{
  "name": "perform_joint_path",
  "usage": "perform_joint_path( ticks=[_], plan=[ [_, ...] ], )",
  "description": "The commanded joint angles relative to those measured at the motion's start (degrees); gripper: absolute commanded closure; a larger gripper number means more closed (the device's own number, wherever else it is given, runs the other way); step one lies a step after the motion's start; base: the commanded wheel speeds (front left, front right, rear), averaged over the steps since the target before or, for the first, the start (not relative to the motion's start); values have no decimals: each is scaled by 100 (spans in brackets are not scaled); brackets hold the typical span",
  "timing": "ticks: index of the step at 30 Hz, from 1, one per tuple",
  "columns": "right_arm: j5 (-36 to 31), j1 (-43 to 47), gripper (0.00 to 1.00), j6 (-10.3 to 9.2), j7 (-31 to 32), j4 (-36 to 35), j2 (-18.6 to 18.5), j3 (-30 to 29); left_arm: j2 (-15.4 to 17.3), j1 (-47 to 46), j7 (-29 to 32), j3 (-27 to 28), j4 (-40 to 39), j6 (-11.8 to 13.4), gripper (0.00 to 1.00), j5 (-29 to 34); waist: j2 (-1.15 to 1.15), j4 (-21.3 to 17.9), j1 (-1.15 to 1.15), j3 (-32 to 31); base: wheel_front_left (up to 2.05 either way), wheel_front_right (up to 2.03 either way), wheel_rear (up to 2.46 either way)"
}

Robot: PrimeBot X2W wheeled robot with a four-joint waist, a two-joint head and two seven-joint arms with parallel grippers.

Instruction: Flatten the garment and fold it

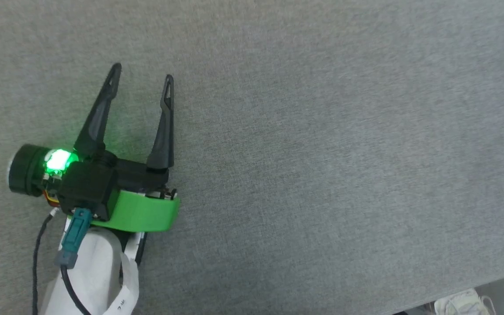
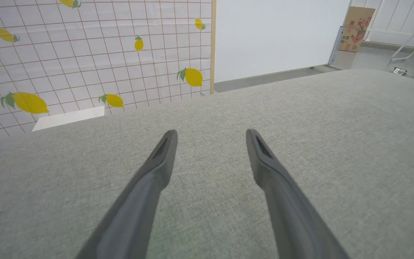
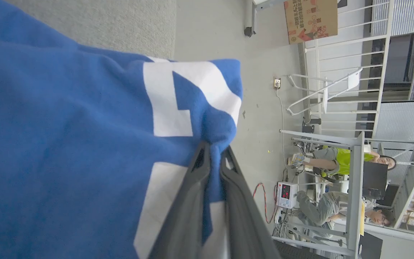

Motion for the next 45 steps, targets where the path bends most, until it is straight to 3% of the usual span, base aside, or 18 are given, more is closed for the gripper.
perform_joint_path(
  ticks=[1, 13, 14, 15, 16, 17, 32, 37, 45],
  plan=[
    [-64, -150, 100, -11, -93, 134, 55, -60, 57, -132, 22, 11, -71, 26, 0, 103, 50, 23, -1, 233, 0, 0, 0],
    [-488, -614, 100, -11, -498, 1178, 410, -291, 45, -176, 76, -25, -273, 146, 0, 122, 50, 133, -1, 446, 0, 0, 0],
    [-512, -634, 90, -11, -504, 1251, 435, -310, 43, -177, 73, -26, -275, 155, 0, 119, 50, 138, -1, 447, 0, 0, 0],
    [-547, -659, 52, -11, -525, 1333, 465, -339, 40, -178, 67, -28, -274, 165, 0, 116, 50, 145, -1, 444, 0, 0, 0],
    [-580, -675, 34, -11, -552, 1389, 489, -349, 36, -179, 58, -28, -271, 176, 0, 112, 50, 151, -1, 438, 0, 0, 0],
    [-611, -695, 0, -11, -603, 1447, 521, -351, 32, -180, 47, -30, -260, 184, 0, 103, 50, 158, -1, 426, 0, 0, 0],
    [-837, -939, 0, -11, -1265, 2214, 657, -283, -138, -16, -513, 40, 155, 246, 0, -345, 50, 365, -1, -423, 0, 0, 0],
    [-734, -753, 0, -11, -1859, 2317, 1099, -338, -279, 261, -632, 92, 437, 305, 0, -601, 50, 539, -1, -1146, 0, 0, 0],
    [-144, 60, 0, -11, -2613, 1713, 2424, -469, -457, 824, -660, 387, 492, 397, 0, -882, 50, 745, -1, -2006, 0, 0, 0]
  ],
)
